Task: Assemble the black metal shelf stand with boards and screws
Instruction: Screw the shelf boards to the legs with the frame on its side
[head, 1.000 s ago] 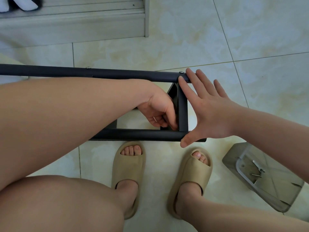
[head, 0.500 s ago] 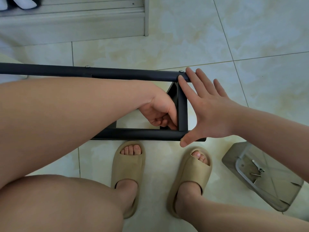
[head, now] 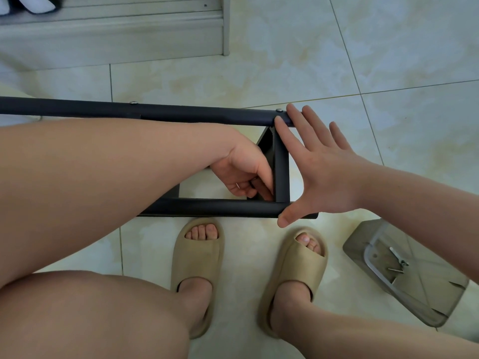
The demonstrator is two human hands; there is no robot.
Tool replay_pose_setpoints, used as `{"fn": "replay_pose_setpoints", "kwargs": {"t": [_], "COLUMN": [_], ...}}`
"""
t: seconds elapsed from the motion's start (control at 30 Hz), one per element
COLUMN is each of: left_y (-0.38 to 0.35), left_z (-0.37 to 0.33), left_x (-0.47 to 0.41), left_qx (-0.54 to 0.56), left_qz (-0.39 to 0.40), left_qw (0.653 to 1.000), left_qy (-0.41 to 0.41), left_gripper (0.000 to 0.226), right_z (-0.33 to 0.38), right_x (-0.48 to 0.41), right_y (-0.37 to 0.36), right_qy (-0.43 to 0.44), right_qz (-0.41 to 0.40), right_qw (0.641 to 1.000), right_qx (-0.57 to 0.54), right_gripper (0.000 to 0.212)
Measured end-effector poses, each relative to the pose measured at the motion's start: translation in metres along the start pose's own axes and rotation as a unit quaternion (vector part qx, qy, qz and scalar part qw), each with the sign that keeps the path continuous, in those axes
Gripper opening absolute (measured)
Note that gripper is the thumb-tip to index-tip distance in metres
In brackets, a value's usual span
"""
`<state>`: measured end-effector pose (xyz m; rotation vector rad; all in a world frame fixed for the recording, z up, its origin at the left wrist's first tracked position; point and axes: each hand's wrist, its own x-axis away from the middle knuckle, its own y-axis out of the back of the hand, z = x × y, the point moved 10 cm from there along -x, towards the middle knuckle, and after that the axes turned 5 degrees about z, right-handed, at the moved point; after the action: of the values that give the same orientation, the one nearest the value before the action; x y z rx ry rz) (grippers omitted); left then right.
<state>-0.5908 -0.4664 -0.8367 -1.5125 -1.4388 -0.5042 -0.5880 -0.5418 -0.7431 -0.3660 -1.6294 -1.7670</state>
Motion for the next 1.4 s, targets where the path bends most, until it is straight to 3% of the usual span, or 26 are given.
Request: {"fn": "replay_pose_setpoints", "kwargs": {"t": [1.4], "left_y": [-0.0012], "left_z": [0.0022], "left_x": [-0.0061], "left_qx": [0.045], "left_qz": [-0.002], "left_qw": [0.999], "left_qy": [0.005], "left_gripper": [0.014], "right_z": [0.0006], "right_x": [0.0000], "right_y": [0.0004], "right_qy": [0.000], "right_qz": [0.000], "right_qw": [1.000], "right_qx": [-0.004], "right_gripper": [0.160]}}
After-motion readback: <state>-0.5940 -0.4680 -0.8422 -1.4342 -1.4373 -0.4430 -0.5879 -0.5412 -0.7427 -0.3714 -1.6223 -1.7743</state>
